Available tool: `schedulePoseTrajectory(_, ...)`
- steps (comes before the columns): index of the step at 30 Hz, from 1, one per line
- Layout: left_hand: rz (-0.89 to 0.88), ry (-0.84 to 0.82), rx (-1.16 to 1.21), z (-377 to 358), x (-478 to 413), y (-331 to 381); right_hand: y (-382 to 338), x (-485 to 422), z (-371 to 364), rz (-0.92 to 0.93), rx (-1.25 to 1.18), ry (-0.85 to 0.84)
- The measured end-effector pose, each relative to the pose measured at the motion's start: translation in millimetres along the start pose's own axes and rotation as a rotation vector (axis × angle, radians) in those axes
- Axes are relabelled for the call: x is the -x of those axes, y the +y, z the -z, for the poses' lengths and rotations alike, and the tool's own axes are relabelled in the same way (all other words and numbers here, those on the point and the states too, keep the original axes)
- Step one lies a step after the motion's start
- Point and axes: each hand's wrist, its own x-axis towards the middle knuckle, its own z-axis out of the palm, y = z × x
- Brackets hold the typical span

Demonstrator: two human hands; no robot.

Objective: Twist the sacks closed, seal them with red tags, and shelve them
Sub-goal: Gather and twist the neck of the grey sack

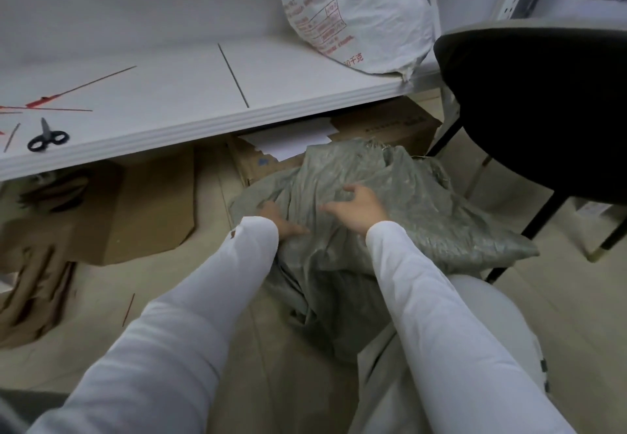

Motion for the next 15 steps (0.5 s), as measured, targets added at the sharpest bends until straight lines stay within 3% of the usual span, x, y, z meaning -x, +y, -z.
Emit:
schedulePoseTrajectory(2,0.0,-0.02,0.105,-6.1,-0.4,-12.5,-3.2,-0.7,-0.3,0.013,-0.015,-0.013)
schedulePoseTrajectory(9,-0.056,-0.071,0.09,-20.6,16.7,-29.1,-1.6,1.1,-10.2,0.036,-0.039,-0.042)
schedulePoseTrajectory(15,-0.16,-0.145,-0.033,-3.3,29.7,-35.2,15.6,-9.2,-23.8,-0.142,0.024,-0.1)
